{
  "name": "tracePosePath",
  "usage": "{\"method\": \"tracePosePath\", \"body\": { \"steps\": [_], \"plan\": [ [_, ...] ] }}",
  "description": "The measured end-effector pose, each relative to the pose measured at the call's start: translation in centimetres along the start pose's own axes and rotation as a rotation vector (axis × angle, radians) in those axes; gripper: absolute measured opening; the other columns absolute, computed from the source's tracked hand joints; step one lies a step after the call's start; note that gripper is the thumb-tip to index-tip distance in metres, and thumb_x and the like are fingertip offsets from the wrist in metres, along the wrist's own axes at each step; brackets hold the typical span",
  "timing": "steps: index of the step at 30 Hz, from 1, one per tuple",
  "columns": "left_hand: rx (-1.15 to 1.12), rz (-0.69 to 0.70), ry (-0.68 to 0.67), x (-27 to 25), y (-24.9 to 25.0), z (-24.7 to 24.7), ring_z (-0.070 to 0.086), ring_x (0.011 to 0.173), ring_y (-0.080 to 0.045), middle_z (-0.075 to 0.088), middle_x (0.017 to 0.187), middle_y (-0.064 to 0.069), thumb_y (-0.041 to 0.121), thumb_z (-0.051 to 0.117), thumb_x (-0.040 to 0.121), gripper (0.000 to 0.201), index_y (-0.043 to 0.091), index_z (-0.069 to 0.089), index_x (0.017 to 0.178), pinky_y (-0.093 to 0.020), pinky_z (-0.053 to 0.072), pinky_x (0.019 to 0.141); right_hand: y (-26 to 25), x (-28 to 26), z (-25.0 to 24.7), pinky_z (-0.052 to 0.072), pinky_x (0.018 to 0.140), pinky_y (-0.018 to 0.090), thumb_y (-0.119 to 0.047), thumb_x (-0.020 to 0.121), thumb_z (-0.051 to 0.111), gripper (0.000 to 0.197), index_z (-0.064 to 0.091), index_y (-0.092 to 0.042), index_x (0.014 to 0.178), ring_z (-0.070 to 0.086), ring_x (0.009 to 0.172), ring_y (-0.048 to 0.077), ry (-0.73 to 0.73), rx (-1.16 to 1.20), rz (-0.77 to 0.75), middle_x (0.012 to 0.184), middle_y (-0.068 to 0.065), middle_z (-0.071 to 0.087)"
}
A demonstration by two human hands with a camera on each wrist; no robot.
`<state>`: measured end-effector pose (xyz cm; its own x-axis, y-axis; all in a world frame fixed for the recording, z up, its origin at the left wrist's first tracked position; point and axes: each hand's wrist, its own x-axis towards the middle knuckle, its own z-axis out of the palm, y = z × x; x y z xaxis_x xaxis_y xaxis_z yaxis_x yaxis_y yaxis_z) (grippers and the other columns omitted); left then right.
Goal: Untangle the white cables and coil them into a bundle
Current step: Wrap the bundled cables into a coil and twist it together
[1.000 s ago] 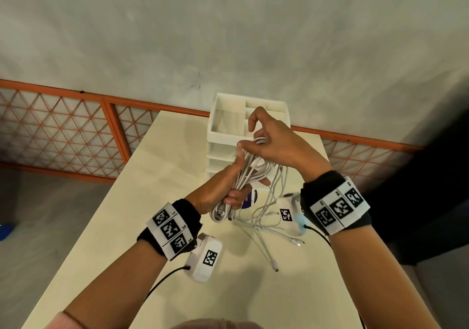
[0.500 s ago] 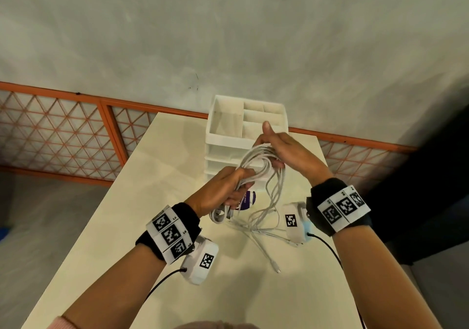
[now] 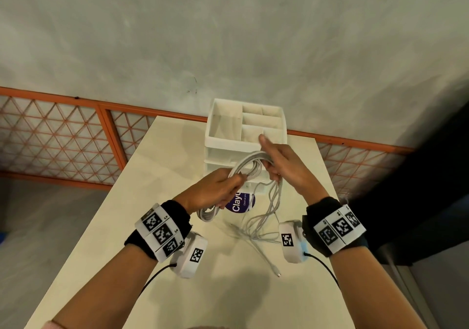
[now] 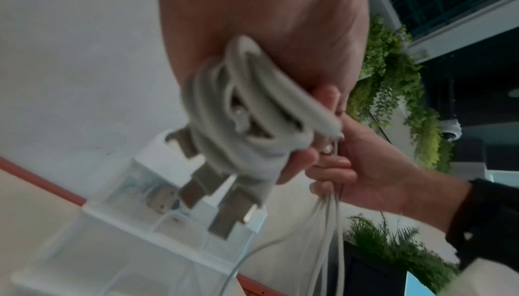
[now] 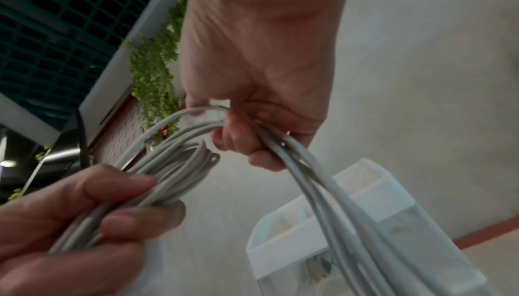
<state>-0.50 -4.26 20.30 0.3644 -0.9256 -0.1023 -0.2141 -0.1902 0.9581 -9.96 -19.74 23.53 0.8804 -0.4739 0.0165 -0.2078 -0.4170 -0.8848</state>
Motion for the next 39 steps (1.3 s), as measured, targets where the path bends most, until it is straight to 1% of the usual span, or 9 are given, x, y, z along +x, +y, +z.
{"method": "tracePosePath", "body": {
  "steps": [5, 8, 14, 21, 26, 29, 33, 36, 39],
  "plan": [
    [0.015, 0.012, -0.003, 0.0, -0.4, 0.6, 0.026, 0.042, -0.011, 0.028, 0.052, 0.003, 0.029, 0.039, 0.100, 0.037, 0.016, 0.031, 0.066, -0.021, 0.030, 0.044, 0.7, 0.4, 0.7, 0.022, 0.049, 0.024, -0.032, 0.094, 0.052, 0.050, 0.031, -0.022, 0.050, 0.021, 0.040, 0.005, 0.137, 0.049, 0.019, 0.042, -0.012, 0.025],
    [-0.042, 0.054, 0.019, 0.0, -0.2, 1.0, 0.027, 0.040, -0.011, 0.029, 0.048, 0.007, 0.028, 0.040, 0.100, 0.037, 0.015, 0.032, 0.066, -0.024, 0.030, 0.045, 0.6, 0.3, 1.1, 0.022, 0.046, 0.023, -0.039, 0.093, 0.052, 0.048, 0.034, -0.021, 0.053, 0.022, 0.040, 0.006, 0.142, 0.113, 0.055, 0.043, -0.011, 0.027],
    [-0.196, 0.191, 0.203, 0.2, 0.6, 1.6, 0.028, 0.039, -0.015, 0.030, 0.047, 0.001, 0.028, 0.037, 0.101, 0.038, 0.008, 0.044, 0.069, -0.032, 0.034, 0.051, 1.0, -0.8, 3.0, 0.045, 0.054, 0.013, -0.052, 0.098, 0.007, 0.069, 0.046, -0.011, 0.059, 0.051, 0.047, 0.008, 0.035, 0.185, 0.053, 0.050, 0.002, 0.043],
    [-0.155, 0.265, 0.236, 1.3, 0.2, 1.2, 0.040, 0.041, -0.012, 0.038, 0.044, 0.008, 0.033, 0.041, 0.098, 0.041, 0.018, 0.041, 0.060, -0.022, 0.038, 0.047, 2.1, -1.6, 4.7, 0.033, 0.053, 0.024, -0.051, 0.099, 0.015, 0.060, 0.045, -0.016, 0.061, 0.034, 0.047, 0.012, -0.007, 0.287, 0.052, 0.047, -0.004, 0.033],
    [-0.135, 0.311, 0.223, 1.5, -0.4, 1.6, 0.048, 0.044, -0.009, 0.049, 0.045, 0.007, 0.035, 0.042, 0.094, 0.043, 0.030, 0.055, 0.053, -0.018, 0.042, 0.048, 1.2, -1.3, 4.1, 0.034, 0.056, 0.023, -0.046, 0.101, 0.015, 0.057, 0.045, -0.013, 0.066, 0.039, 0.044, 0.004, -0.007, 0.025, 0.073, 0.051, -0.005, 0.042],
    [-0.116, 0.315, 0.226, 1.6, -0.4, 1.9, 0.049, 0.045, -0.008, 0.055, 0.047, 0.008, 0.026, 0.039, 0.099, 0.048, 0.033, 0.060, 0.057, -0.016, 0.043, 0.051, 1.1, -1.2, 3.6, 0.040, 0.066, 0.028, -0.049, 0.100, 0.013, 0.066, 0.053, -0.005, 0.072, 0.047, 0.053, 0.011, -0.048, -0.099, 0.099, 0.056, -0.001, 0.049],
    [-0.106, 0.272, 0.262, 1.8, -0.5, 2.3, 0.049, 0.045, -0.005, 0.059, 0.049, 0.009, 0.029, 0.040, 0.099, 0.029, 0.022, 0.057, 0.077, -0.014, 0.041, 0.050, 1.2, -0.5, 3.4, 0.040, 0.057, 0.026, -0.047, 0.101, 0.019, 0.059, 0.061, -0.006, 0.103, 0.044, 0.049, 0.014, -0.162, 0.252, 0.230, 0.055, 0.003, 0.052],
    [-0.123, 0.212, 0.256, 1.8, 0.0, 2.0, 0.045, 0.040, -0.001, 0.058, 0.046, 0.013, 0.026, 0.043, 0.099, 0.023, 0.018, 0.056, 0.083, -0.011, 0.037, 0.045, 1.2, -0.7, 3.2, 0.031, 0.053, 0.028, -0.039, 0.099, 0.033, 0.041, 0.061, -0.010, 0.105, 0.039, 0.047, 0.013, -0.205, 0.668, 0.357, 0.059, 0.005, 0.053],
    [-0.155, 0.199, 0.231, 1.7, 0.2, 2.1, 0.045, 0.037, -0.001, 0.058, 0.044, 0.011, 0.023, 0.042, 0.099, 0.029, 0.012, 0.057, 0.077, -0.012, 0.038, 0.044, 1.2, -0.7, 3.3, 0.033, 0.054, 0.028, -0.040, 0.097, 0.037, 0.040, 0.060, -0.007, 0.098, 0.042, 0.043, 0.013, -0.254, 0.668, 0.370, 0.050, 0.005, 0.052]
  ]
}}
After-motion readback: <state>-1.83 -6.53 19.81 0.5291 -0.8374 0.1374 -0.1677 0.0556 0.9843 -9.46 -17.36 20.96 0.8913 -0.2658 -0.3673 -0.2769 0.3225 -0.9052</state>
